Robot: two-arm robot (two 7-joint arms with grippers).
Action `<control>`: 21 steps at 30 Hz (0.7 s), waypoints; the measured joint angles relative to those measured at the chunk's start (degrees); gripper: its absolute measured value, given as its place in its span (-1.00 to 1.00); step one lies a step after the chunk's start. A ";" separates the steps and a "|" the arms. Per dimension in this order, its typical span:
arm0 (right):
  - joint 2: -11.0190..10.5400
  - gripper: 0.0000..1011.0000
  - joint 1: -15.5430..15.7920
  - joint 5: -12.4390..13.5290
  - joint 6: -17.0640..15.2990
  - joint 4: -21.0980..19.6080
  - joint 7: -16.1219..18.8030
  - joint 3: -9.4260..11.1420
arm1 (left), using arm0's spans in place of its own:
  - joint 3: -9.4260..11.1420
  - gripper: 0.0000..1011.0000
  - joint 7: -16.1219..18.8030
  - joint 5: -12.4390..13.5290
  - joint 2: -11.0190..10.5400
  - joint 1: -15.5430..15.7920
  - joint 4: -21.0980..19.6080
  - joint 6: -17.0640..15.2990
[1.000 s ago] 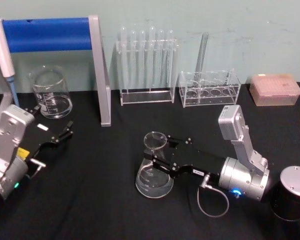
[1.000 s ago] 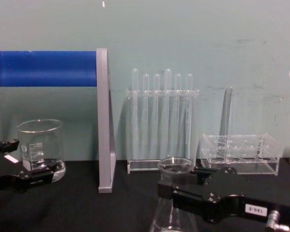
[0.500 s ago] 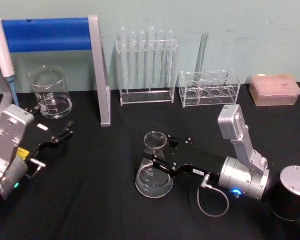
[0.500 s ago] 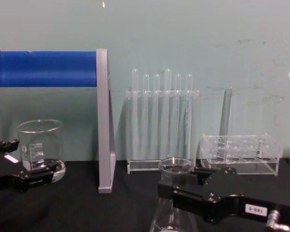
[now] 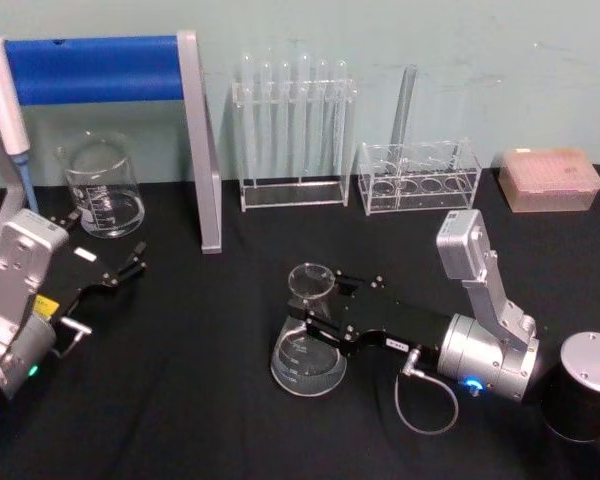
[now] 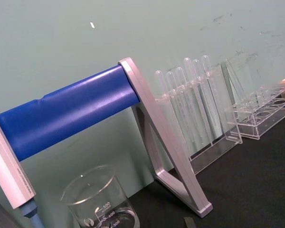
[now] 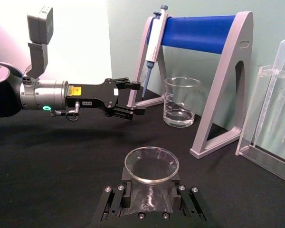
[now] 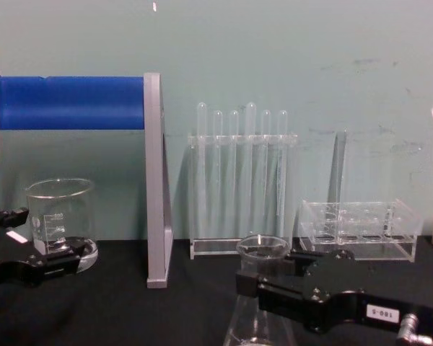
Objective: Grasp the erlenmeyer flask with one hand, shake it three times, then place it back.
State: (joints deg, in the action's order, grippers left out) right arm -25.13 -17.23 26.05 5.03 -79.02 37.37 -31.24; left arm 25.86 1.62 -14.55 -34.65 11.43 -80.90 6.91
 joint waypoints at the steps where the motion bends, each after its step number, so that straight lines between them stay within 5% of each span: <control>1: 0.00 -0.10 0.01 -0.01 0.00 -0.01 0.00 0.00 | 0.00 0.98 0.00 0.00 0.00 0.00 0.00 0.00; 11: 0.00 -0.04 0.03 -0.08 -0.01 -0.03 0.01 -0.01 | 0.00 0.98 0.00 0.00 0.00 0.00 0.00 0.00; 21: 0.00 0.62 0.02 -0.16 -0.07 -0.03 0.01 -0.01 | 0.00 0.98 0.00 0.00 0.00 0.00 0.00 0.00</control>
State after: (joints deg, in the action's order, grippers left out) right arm -25.13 -17.20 25.89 4.96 -79.05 37.38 -31.24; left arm 25.86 1.62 -14.55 -34.65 11.43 -80.90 6.91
